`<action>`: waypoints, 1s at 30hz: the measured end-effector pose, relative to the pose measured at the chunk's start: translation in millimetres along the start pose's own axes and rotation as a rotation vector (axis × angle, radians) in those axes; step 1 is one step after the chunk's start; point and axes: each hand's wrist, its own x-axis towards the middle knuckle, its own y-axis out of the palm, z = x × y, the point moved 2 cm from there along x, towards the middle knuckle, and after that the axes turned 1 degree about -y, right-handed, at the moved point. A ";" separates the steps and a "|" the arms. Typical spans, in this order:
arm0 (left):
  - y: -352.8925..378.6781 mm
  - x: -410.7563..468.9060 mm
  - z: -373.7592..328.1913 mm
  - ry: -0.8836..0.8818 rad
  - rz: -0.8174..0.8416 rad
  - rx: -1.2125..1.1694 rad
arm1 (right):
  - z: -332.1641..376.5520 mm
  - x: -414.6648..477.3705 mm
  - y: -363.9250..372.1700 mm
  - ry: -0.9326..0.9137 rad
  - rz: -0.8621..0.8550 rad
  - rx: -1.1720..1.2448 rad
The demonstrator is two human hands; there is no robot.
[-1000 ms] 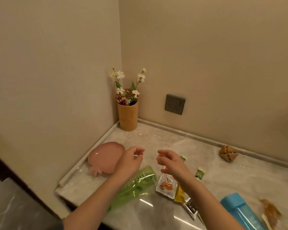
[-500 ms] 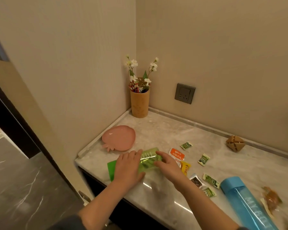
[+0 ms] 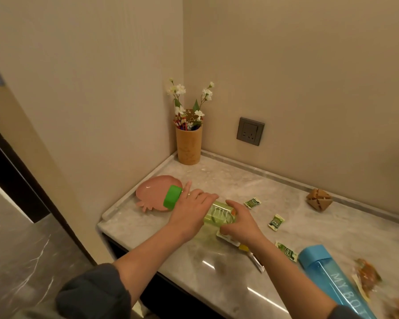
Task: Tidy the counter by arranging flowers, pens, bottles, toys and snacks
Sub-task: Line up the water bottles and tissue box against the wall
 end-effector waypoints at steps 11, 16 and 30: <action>-24.0 39.2 11.9 -0.180 -0.276 -0.213 | 2.4 27.0 -17.9 0.264 0.010 0.540; -15.6 71.9 25.4 -0.358 -0.098 -1.172 | 14.1 40.7 -13.6 0.269 0.124 0.862; 15.1 124.0 72.6 -0.288 0.098 -1.438 | 49.0 114.7 -39.1 -0.004 0.056 0.685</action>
